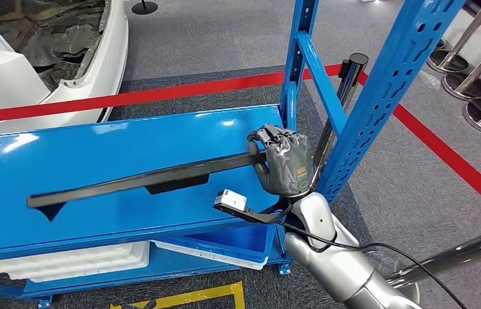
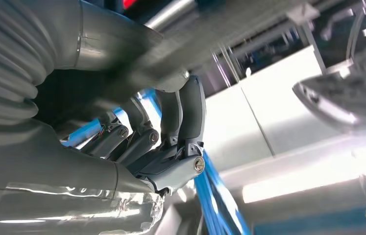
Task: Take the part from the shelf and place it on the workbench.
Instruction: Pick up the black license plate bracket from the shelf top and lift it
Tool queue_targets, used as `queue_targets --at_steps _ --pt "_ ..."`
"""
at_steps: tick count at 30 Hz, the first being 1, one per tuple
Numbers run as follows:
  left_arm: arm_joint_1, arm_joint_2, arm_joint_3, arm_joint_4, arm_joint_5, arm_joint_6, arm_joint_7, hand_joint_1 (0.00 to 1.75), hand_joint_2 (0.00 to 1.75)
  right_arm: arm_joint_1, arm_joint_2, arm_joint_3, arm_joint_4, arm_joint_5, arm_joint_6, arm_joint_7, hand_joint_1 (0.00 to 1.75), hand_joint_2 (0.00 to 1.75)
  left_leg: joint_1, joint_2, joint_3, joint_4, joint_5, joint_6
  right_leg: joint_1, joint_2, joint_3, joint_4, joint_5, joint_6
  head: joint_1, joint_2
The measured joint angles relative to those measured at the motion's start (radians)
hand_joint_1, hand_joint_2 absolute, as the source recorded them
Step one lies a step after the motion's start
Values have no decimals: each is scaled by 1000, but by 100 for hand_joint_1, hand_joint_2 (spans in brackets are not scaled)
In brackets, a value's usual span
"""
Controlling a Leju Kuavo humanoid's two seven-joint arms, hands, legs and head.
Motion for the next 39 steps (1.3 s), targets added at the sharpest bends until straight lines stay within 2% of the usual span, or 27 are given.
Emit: queue_targets --at_steps 8,22,35,39 --pt "4 0 -4 0 1 -2 -5 0 0 16 -17 7 -145 56 -1 29 175 175 0 0 0 0 -1 -1 0 0 0 0 0 0 0 0" --pt "3 0 -25 0 -9 -10 -5 0 0 108 -40 15 -345 121 -1 48 175 175 0 0 0 0 -1 -1 0 0 0 0 0 0 0 0" --pt "2 0 -38 0 -17 -11 0 0 0 174 -45 16 -426 111 0 37 175 175 0 0 0 0 -1 0 0 0 0 0 -1 1 0 0" --pt "1 0 -38 0 -16 -11 -1 0 0 187 -44 14 -439 105 -1 8 175 175 0 0 0 0 -1 0 0 0 0 0 -1 1 0 0"
